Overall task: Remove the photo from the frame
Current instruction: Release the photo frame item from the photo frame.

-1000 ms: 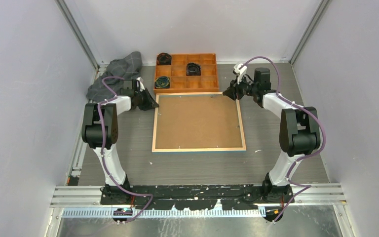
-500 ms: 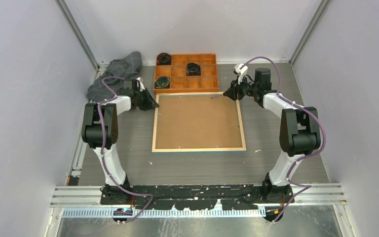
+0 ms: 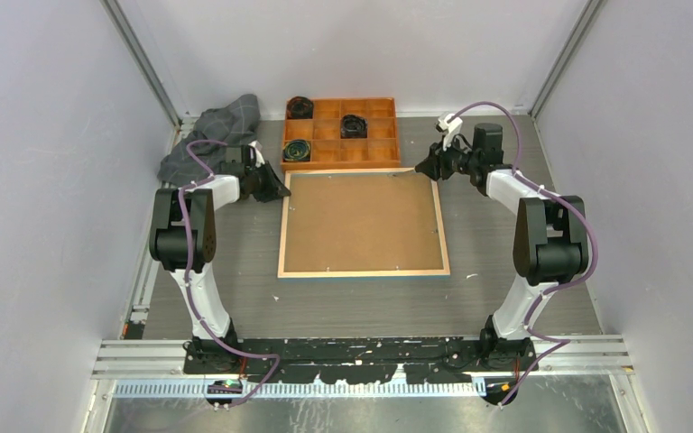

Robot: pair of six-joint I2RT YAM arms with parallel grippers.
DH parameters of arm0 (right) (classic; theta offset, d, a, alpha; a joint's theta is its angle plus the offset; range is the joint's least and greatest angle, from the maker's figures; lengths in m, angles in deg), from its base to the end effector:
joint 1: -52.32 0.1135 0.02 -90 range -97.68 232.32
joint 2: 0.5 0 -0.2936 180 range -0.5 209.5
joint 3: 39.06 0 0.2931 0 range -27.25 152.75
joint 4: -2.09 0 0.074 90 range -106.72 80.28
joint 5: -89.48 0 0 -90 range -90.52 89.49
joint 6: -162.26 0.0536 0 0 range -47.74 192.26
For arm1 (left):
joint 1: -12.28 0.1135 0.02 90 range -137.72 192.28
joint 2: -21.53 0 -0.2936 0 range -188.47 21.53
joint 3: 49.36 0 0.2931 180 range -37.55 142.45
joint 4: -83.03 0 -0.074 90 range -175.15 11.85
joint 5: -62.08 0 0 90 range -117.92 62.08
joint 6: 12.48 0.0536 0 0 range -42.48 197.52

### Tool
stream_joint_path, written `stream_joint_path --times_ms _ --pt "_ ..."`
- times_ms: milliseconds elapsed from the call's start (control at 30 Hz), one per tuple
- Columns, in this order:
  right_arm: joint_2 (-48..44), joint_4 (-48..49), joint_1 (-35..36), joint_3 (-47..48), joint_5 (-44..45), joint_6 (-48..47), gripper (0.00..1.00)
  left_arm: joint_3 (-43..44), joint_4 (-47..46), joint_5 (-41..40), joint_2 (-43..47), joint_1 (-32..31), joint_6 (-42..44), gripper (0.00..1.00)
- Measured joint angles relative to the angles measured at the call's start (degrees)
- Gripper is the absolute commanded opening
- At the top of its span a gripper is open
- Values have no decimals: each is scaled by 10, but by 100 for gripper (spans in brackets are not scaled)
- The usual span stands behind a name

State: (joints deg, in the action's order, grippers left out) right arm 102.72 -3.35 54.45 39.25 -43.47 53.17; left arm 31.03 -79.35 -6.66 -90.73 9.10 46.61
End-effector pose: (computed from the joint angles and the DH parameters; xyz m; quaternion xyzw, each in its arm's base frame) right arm 0.4490 0.0532 0.2187 -0.3276 0.7600 0.2459 0.5046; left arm 0.4589 -0.0450 0.1362 -0.1590 0.9105 -0.2652 0.2746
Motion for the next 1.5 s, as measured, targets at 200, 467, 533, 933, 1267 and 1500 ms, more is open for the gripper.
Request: stream_joint_path --times_ms 200,467,533,933,1267,1500 --pt "0 18 0 0 15 13 1 0 0 1 0 0 0 0" --pt "0 26 0 0 17 28 1 0 0 1 0 0 0 0" --pt "0 26 0 0 17 28 1 0 0 1 0 1 0 0" --pt "11 25 10 0 18 27 1 1 0 4 -1 2 -1 0" --pt "13 24 13 0 17 25 1 1 0 5 -1 2 -1 0" --pt "15 16 16 3 12 23 1 1 0 5 -1 2 -1 1"
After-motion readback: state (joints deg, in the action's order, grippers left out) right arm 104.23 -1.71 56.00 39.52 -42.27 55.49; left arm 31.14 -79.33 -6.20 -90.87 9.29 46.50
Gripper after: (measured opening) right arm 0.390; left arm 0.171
